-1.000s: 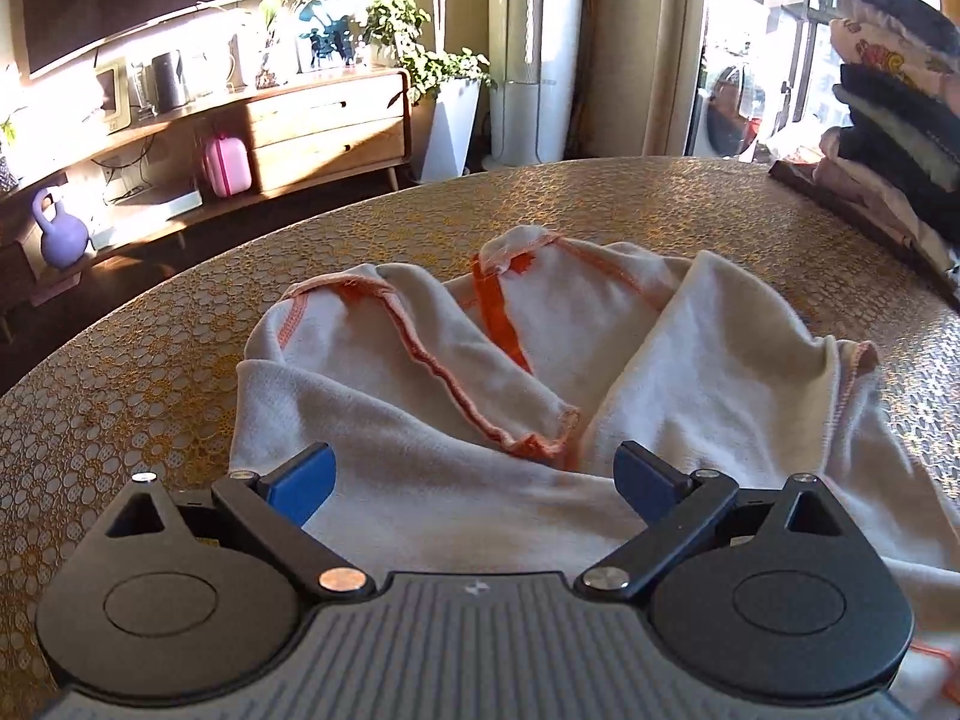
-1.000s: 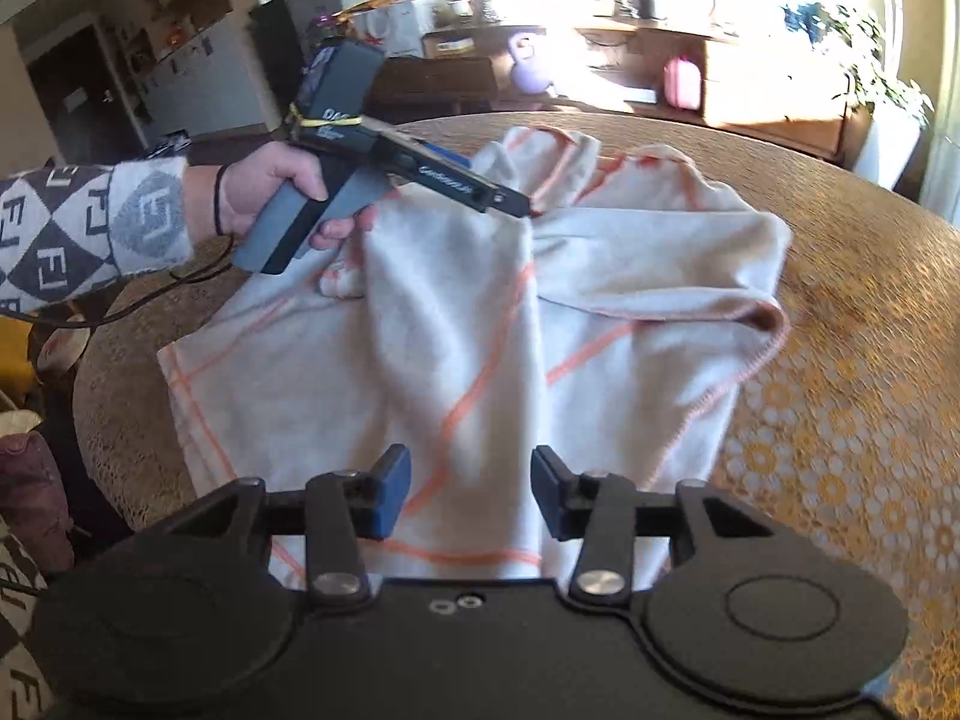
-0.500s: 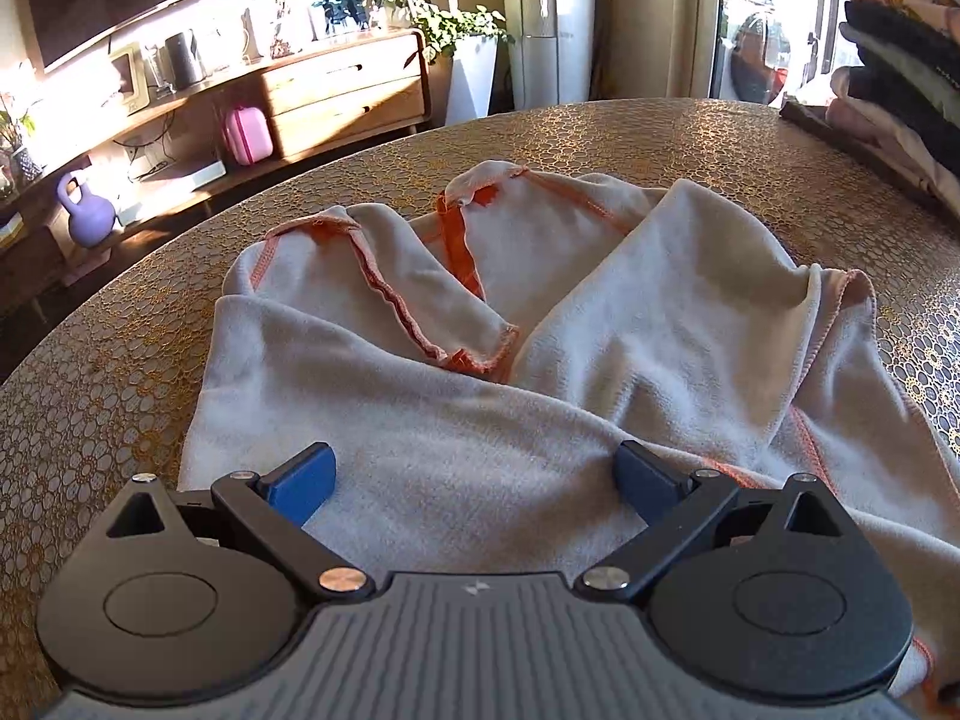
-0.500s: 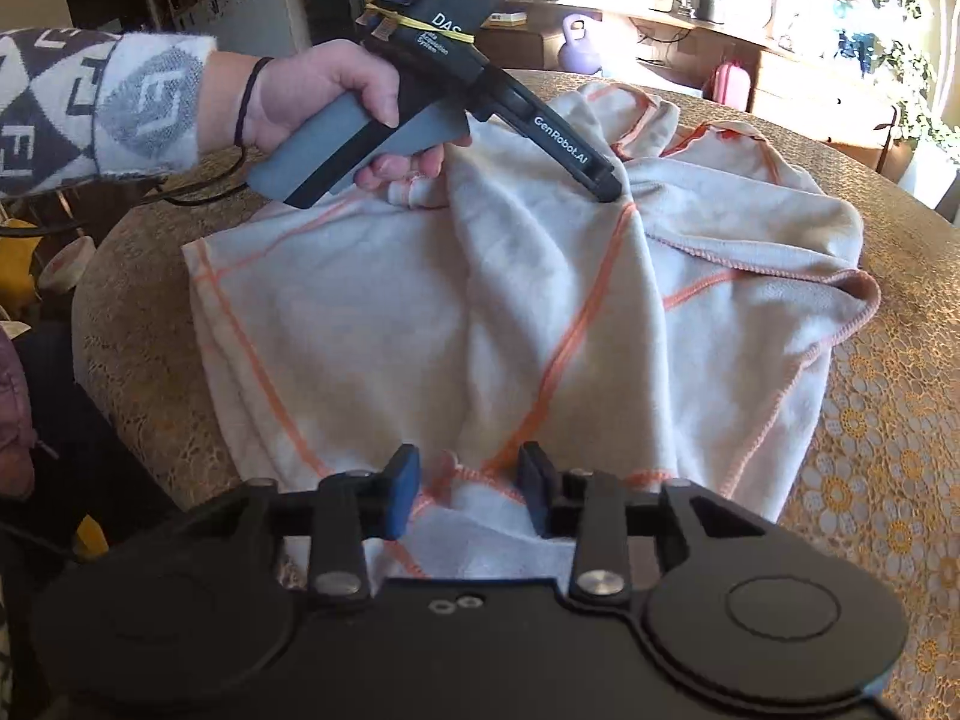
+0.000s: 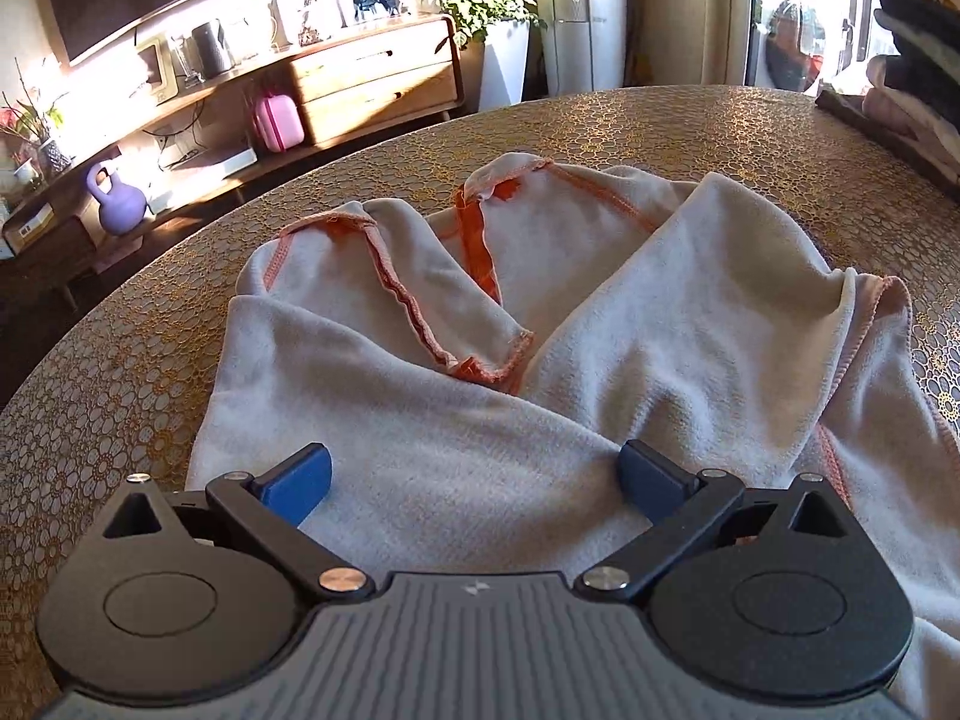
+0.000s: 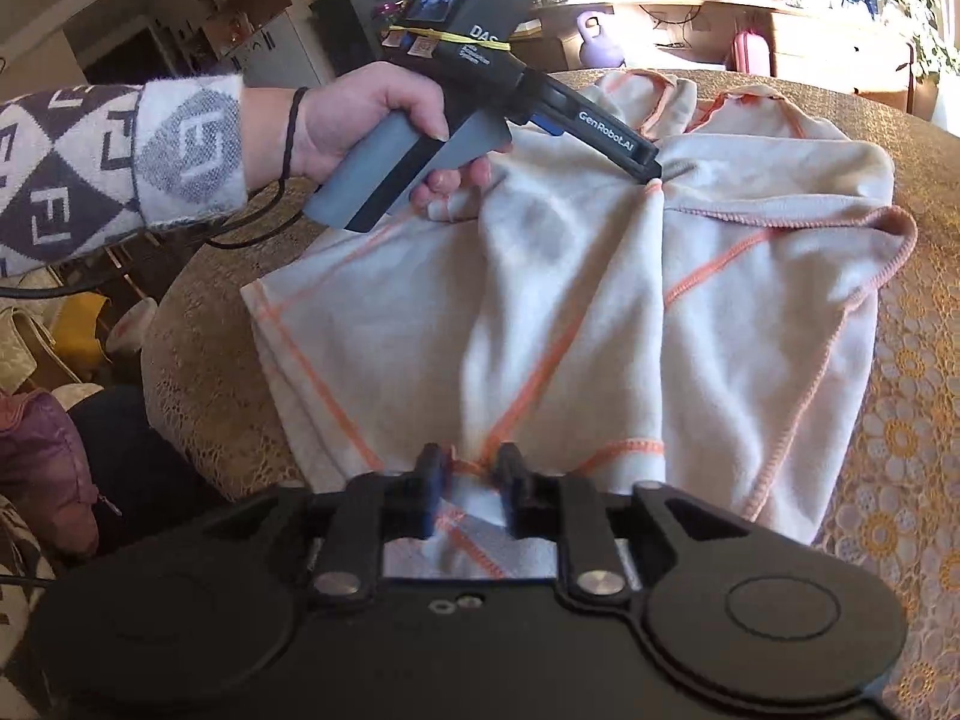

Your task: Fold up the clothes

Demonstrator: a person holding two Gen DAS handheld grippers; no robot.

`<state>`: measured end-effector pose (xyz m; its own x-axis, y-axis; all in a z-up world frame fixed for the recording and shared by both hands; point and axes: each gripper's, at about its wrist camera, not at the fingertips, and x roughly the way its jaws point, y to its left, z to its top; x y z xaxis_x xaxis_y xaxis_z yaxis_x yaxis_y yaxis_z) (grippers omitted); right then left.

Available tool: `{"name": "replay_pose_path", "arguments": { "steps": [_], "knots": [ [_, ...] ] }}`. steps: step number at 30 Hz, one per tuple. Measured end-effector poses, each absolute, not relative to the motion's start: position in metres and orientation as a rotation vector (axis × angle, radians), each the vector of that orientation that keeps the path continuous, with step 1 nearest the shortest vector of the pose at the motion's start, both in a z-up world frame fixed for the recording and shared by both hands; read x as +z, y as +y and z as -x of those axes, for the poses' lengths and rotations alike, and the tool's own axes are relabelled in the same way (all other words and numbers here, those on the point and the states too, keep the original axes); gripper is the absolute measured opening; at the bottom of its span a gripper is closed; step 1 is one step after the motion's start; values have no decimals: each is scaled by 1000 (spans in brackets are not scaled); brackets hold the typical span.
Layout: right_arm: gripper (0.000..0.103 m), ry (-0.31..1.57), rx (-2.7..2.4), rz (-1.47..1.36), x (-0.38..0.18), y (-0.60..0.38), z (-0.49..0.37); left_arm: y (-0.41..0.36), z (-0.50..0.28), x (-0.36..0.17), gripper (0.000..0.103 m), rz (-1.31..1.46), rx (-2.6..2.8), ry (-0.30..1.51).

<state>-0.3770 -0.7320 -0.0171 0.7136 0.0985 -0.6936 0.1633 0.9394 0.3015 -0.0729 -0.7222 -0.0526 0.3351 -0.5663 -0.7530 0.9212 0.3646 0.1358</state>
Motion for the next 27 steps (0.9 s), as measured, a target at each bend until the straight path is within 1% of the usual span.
{"name": "replay_pose_path", "arguments": {
  "steps": [3, 7, 11, 14, 18, 22, 27],
  "knots": [
    [103, 734, -55, -365, -10, -734, 382, -705, 85, -42, 102, -601, -1110, 671],
    [103, 668, -98, -412, -4, -743, 387, -689, 111, -38, 102, -655, -1179, 626],
    [103, 744, -172, -405, -22, -750, 384, -682, 127, -45, 102, -697, -1216, 612],
    [103, 743, -195, -407, -30, -752, 398, -676, 134, -56, 103, -743, -1243, 618],
    [103, 756, -227, -402, -23, -747, 402, -661, 128, -54, 102, -688, -1249, 635],
    [103, 707, -204, -377, -12, -739, 402, -633, 140, -36, 102, -586, -1347, 644],
    [103, 714, -169, -402, -19, -737, 393, -619, 166, -49, 102, -650, -1426, 649]
  ]
}}
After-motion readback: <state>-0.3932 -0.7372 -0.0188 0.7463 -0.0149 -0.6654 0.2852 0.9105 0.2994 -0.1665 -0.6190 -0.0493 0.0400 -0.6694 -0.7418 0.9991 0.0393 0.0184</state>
